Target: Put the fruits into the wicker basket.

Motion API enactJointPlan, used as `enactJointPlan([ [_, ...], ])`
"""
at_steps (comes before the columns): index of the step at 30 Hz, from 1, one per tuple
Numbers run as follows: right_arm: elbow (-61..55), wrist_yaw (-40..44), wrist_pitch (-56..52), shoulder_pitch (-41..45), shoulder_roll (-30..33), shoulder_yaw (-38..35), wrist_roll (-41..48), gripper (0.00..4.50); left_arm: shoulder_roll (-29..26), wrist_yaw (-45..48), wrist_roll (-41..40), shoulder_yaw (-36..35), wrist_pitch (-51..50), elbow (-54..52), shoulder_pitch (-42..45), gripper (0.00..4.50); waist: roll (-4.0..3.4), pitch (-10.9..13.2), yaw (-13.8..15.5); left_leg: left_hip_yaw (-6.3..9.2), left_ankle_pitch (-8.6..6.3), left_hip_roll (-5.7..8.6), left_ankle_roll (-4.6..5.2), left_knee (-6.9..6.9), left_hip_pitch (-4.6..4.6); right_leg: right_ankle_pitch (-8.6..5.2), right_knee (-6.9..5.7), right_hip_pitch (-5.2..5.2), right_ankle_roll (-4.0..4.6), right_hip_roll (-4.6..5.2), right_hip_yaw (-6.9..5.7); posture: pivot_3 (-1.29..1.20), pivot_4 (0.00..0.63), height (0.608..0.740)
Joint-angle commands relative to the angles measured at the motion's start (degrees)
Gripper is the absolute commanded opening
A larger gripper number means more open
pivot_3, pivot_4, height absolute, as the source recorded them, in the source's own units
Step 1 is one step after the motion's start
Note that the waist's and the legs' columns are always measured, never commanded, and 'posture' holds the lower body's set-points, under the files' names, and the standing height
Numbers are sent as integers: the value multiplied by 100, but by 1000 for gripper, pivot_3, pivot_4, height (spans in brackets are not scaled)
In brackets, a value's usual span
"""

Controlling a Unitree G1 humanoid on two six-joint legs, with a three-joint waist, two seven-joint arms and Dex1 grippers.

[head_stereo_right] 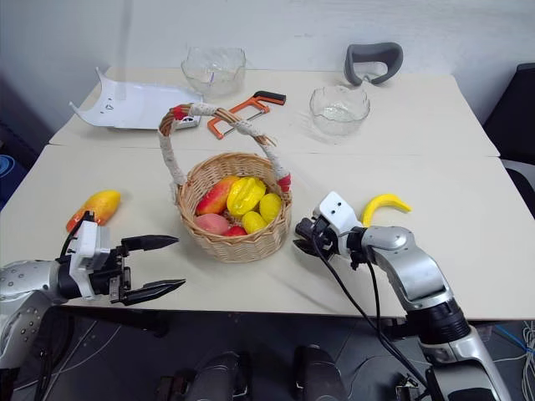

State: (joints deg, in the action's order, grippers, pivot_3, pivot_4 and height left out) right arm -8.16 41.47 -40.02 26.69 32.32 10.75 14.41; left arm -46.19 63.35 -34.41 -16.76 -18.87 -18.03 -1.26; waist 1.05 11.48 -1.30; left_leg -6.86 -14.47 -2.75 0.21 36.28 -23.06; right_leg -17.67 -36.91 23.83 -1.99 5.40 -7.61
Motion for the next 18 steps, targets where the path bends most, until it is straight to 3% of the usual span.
enactJointPlan([
  [1,-188,149,50,46,166,-236,79,2804,13,-4,-250,19,-90,-477,5,4500,0,0,-9,0,0,0,0,0,0,0,0,0,0,0,0,0,150,740],
  [6,-973,798,-40,-460,601,-793,780,1148,86,-166,-459,183,-341,-913,80,4500,0,0,15,1,-1,0,2,-1,0,0,0,-1,0,-1,0,0,150,740],
  [9,-1685,1031,-235,-939,928,-1551,1430,1073,169,-304,-538,294,-454,-1011,191,4500,0,0,57,2,-2,-1,4,-1,0,0,2,-2,-1,-2,-1,0,150,740],
  [13,-2139,1313,-848,-1709,1566,-3182,2376,1073,252,-376,-601,412,-514,-1087,286,4500,0,0,134,2,-3,-1,4,-1,4,0,4,-5,-1,-3,0,0,150,740],
  [15,-1683,1434,-681,-2098,2031,-3721,2077,1073,300,-403,-626,457,-534,-1057,377,4500,0,0,153,5,-4,0,6,2,5,0,8,-10,-1,-3,-1,0,150,740],
  [18,-120,1327,175,-2388,2453,-4049,1272,1073,353,-390,-634,530,-541,-968,548,4500,9,-4,199,4,-5,2,9,4,10,1,18,-19,-3,-5,0,0,150,740],
])
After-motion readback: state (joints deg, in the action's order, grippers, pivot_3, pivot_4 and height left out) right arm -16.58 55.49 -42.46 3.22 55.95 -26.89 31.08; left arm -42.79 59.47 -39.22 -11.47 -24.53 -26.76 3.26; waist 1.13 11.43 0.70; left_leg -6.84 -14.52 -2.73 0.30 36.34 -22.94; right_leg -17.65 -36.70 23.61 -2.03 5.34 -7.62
